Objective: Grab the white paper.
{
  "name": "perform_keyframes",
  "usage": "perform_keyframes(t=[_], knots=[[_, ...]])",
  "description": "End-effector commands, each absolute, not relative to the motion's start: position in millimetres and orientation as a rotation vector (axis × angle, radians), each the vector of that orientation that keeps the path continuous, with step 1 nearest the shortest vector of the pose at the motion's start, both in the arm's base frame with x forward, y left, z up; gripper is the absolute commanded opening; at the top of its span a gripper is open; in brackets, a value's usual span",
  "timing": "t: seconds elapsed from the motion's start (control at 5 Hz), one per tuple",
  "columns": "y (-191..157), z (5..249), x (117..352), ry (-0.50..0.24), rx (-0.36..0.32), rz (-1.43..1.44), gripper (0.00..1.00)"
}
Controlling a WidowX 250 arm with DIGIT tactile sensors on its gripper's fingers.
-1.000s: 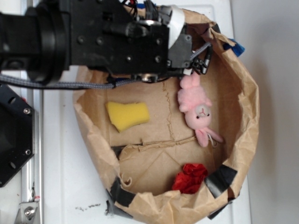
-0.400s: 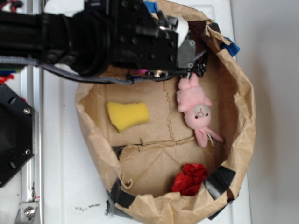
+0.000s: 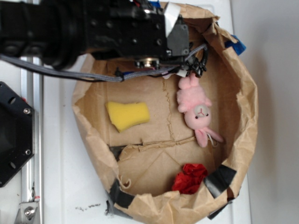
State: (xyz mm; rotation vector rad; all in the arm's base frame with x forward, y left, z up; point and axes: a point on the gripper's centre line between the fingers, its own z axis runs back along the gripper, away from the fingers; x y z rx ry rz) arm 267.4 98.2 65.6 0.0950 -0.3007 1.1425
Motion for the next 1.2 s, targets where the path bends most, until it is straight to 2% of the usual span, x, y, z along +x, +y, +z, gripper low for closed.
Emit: perform_keyframes(t=[0.0, 0.2, 0.4, 0.6, 1.0], knots=[[93, 164, 265, -0.249, -0.096, 0.712, 0.00], [81, 176, 264, -0.209, -0.116, 0.536, 0.00], [61, 185, 264, -0.133, -0.073, 0.439, 0.00], [49, 188, 254, -0.159, -0.063, 0.384, 0.00], [48, 183, 247, -0.177, -0.055, 0.416, 0.00]])
